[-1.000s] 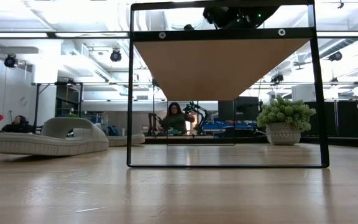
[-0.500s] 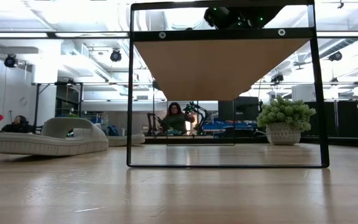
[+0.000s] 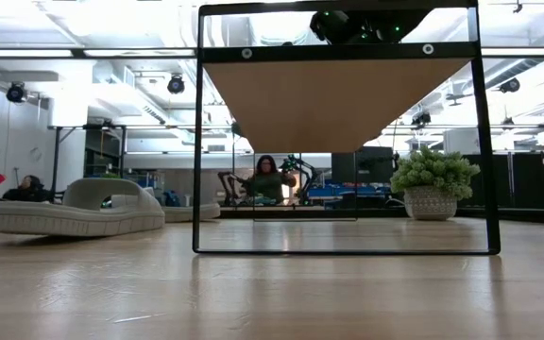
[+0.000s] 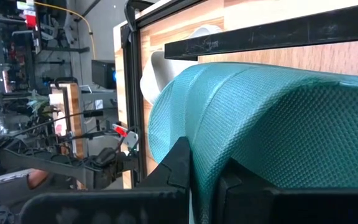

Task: Pick and place slides into the shelf
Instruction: Put the top green slide on the shelf

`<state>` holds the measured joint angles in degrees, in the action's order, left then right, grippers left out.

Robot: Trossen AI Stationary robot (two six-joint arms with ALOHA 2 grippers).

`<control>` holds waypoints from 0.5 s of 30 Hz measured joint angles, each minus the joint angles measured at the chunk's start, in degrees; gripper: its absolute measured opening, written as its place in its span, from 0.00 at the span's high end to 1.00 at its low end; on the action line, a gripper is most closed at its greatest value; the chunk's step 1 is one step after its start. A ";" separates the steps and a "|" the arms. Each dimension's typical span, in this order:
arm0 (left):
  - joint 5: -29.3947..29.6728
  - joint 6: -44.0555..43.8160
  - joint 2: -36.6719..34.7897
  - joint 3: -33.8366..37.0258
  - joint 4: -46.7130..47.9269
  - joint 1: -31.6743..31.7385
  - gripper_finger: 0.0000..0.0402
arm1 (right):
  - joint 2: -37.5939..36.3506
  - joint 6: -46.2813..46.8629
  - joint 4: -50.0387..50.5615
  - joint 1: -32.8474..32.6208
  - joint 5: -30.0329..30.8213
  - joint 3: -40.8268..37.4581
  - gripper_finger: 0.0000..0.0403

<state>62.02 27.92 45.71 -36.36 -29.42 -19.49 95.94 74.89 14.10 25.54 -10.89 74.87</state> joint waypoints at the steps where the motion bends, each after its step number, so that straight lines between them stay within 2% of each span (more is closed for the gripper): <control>1: 0.01 0.00 0.00 0.00 0.01 -0.01 0.65 | 0.00 -0.21 0.11 0.00 0.01 0.00 0.97; 5: 0.00 0.00 0.00 0.00 0.01 -0.02 0.65 | 0.00 -0.42 0.28 0.00 0.01 0.00 0.93; 15: 0.00 0.00 0.00 0.00 0.01 -0.02 0.65 | 0.00 -0.57 0.43 -0.02 -0.01 0.00 0.69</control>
<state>62.02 27.92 45.71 -36.36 -29.41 -19.51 95.94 74.32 14.52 25.52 -10.89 74.87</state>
